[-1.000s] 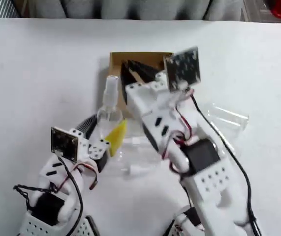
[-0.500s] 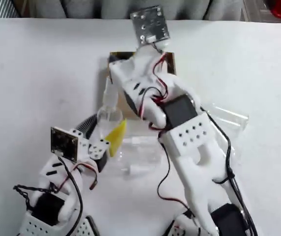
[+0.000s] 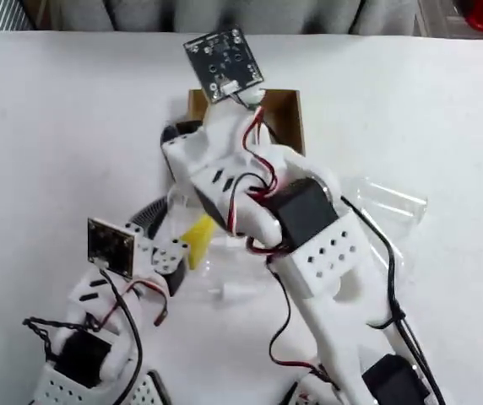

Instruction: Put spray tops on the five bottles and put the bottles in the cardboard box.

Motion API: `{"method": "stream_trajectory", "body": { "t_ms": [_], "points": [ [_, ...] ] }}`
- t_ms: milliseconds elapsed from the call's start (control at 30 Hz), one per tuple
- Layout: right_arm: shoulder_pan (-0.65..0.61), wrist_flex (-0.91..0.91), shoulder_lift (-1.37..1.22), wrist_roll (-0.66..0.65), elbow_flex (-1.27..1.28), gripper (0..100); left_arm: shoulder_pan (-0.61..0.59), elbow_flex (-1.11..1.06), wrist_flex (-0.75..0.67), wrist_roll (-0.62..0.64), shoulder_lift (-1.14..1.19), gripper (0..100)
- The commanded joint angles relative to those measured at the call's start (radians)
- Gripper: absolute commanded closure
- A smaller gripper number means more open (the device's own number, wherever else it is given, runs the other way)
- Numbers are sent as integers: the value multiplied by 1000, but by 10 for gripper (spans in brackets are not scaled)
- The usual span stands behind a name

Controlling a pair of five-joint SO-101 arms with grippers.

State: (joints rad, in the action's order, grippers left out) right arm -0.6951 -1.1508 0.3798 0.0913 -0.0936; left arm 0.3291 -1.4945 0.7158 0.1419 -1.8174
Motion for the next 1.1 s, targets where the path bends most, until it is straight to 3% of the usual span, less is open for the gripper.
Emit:
{"method": "stream_trajectory", "body": {
  "t_ms": [0,267,667,867,1067],
  "points": [
    [22,50,42,-3,-44,976,12,18,-9,-11,-15,978],
    [53,-54,197,-11,-41,976,12,15,-9,-11,-15,978],
    [113,-463,317,-14,14,976,10,23,-35,-11,-13,976],
    [165,-461,430,-158,256,976,-47,58,-74,-8,-10,976],
    [180,-367,616,-169,542,976,-48,160,-71,-8,44,976]
  ]
}}
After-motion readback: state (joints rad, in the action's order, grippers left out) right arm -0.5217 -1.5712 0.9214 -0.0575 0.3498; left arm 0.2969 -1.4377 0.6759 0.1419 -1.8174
